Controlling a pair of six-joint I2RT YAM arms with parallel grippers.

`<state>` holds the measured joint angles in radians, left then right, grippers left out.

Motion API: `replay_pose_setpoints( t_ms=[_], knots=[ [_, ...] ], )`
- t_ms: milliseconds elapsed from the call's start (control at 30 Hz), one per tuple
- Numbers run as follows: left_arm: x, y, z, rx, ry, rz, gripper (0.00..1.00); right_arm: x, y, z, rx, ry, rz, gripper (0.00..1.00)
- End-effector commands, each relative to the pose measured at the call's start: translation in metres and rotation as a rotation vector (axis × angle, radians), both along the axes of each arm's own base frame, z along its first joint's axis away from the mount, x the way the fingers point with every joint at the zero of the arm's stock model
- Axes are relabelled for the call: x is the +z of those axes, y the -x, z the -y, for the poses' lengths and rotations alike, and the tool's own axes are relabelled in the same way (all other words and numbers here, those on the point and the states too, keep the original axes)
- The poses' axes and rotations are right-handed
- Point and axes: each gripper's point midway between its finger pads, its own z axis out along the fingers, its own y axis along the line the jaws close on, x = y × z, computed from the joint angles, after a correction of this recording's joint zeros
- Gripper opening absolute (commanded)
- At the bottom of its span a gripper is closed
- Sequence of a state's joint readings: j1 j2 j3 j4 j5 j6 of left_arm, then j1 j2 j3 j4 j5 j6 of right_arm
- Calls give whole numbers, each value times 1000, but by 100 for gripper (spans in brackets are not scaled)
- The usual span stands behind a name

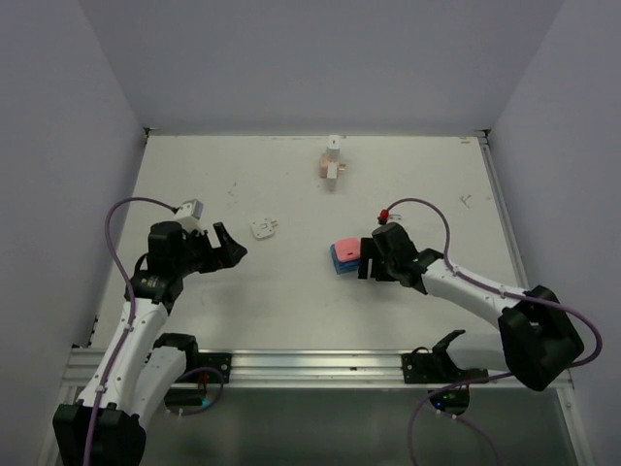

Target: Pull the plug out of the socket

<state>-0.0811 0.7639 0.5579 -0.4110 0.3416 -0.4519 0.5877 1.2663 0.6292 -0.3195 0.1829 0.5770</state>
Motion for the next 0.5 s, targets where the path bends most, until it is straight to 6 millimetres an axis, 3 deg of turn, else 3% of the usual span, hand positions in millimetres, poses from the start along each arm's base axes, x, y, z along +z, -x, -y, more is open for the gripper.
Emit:
replay_pose_setpoints(
  t_ms=[0, 133, 367, 467],
  knots=[
    [10, -8, -2, 4, -17, 67, 96, 14, -18, -27, -9, -89, 102, 77],
    [10, -8, -3, 11, -19, 69, 96, 17, -20, -30, -16, -47, 132, 77],
    [11, -8, -4, 16, -22, 71, 96, 25, -8, 0, -23, 82, 136, 79],
    [10, -8, -3, 13, -22, 68, 96, 30, -12, 12, -39, 131, 161, 79]
  ],
)
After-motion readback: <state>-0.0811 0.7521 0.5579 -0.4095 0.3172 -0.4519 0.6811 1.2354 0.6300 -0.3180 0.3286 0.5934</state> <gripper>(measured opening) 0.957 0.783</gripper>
